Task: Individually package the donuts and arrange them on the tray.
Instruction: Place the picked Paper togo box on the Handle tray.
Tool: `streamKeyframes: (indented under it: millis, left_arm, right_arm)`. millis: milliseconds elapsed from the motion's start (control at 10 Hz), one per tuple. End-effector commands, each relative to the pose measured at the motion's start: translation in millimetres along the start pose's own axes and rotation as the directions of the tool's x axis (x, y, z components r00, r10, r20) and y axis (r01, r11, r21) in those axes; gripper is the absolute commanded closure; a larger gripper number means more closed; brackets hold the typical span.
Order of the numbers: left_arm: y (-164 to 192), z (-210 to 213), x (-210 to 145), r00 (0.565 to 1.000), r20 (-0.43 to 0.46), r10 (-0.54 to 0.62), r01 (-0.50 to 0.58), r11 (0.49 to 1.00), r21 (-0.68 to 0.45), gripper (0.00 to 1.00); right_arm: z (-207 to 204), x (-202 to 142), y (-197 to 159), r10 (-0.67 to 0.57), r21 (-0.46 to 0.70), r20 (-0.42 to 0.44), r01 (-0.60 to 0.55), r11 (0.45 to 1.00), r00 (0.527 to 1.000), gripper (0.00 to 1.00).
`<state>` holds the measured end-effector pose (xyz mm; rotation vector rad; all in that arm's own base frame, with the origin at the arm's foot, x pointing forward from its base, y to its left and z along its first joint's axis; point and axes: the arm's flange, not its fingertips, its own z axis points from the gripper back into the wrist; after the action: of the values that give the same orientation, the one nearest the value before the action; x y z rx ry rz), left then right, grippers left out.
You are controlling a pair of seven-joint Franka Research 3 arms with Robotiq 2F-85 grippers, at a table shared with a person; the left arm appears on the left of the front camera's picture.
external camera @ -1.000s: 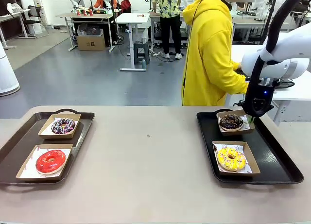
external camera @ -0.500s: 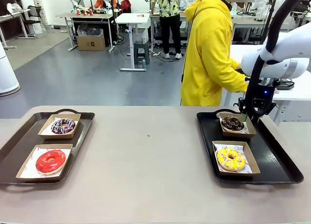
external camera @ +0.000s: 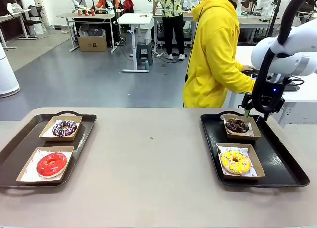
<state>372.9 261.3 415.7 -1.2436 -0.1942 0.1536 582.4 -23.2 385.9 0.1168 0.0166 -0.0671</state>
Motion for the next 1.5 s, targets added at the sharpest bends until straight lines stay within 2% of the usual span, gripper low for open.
streamKeyframes:
  millis: [0,100,200,300,400,600,700,800,1000,1100,1200,1300,1400]
  left_arm:
    - [-1.3,0.8,-1.3,1.0,-0.003,-0.003,0.003,1.0,0.007,0.0]
    - [-1.3,0.8,-1.3,1.0,-0.003,-0.003,0.003,1.0,0.007,0.0]
    - [-1.3,0.8,-1.3,1.0,-0.003,-0.003,0.003,1.0,0.007,0.0]
    - [-1.3,0.8,-1.3,1.0,-0.003,-0.003,0.003,1.0,0.007,0.0]
    - [-1.3,0.8,-1.3,1.0,-0.003,-0.003,0.003,1.0,0.007,0.0]
    - [-1.3,0.8,-1.3,1.0,-0.003,-0.003,0.003,1.0,0.007,0.0]
    - [-1.3,0.8,-1.3,1.0,-0.003,-0.003,0.003,1.0,0.007,0.0]
    - [-1.3,0.8,-1.3,1.0,-0.003,-0.003,0.003,1.0,0.007,0.0]
    - [-1.3,0.8,-1.3,1.0,-0.003,-0.003,0.003,1.0,0.007,0.0]
    - [-1.3,0.8,-1.3,1.0,-0.003,-0.003,0.003,1.0,0.007,0.0]
    - [-1.3,0.8,-1.3,1.0,-0.003,-0.003,0.003,1.0,0.007,0.0]
    - [-1.3,0.8,-1.3,1.0,-0.003,-0.003,0.003,1.0,0.007,0.0]
    - [-1.3,0.8,-1.3,1.0,-0.003,-0.003,0.003,1.0,0.007,0.0]
  right_arm:
    - [18.3,-30.2,-25.6,0.118,0.188,-0.018,-0.112,0.976,0.993,0.0]
    - [36.7,-45.7,-49.1,0.186,0.327,0.015,-0.181,0.928,0.982,0.0]
    - [53.9,-57.7,-76.2,0.224,0.47,0.04,-0.216,0.856,0.974,0.0]
    - [67.4,-63.1,-110.2,0.215,0.605,0.076,-0.217,0.766,0.974,0.0]
    - [73.6,-65.9,-149.2,0.181,0.739,0.085,-0.184,0.649,0.98,0.0]
    - [67.6,-75.7,-206.3,0.193,0.866,0.128,-0.204,0.457,0.973,0.0]
    - [58.7,-77.3,-227.9,0.178,0.9,0.117,-0.18,0.398,0.977,0.0]
    - [43.8,-78.1,-243.4,0.145,0.92,0.108,-0.154,0.36,0.983,0.0]
    - [17.7,-78.8,-257.0,0.13,0.937,0.078,-0.117,0.328,0.988,0.0]
    - [9.3,-79.1,-257.9,0.107,0.938,0.069,-0.101,0.332,0.992,0.0]
    - [6.6,-77.8,-250.2,0.025,0.923,0.133,-0.133,0.361,0.991,0.0]
    - [-0.2,-86.8,-259.8,0.13,0.935,0.067,-0.107,0.339,0.989,0.0]
    - [-0.2,-86.8,-259.8,0.13,0.935,0.067,-0.107,0.339,0.989,0.0]
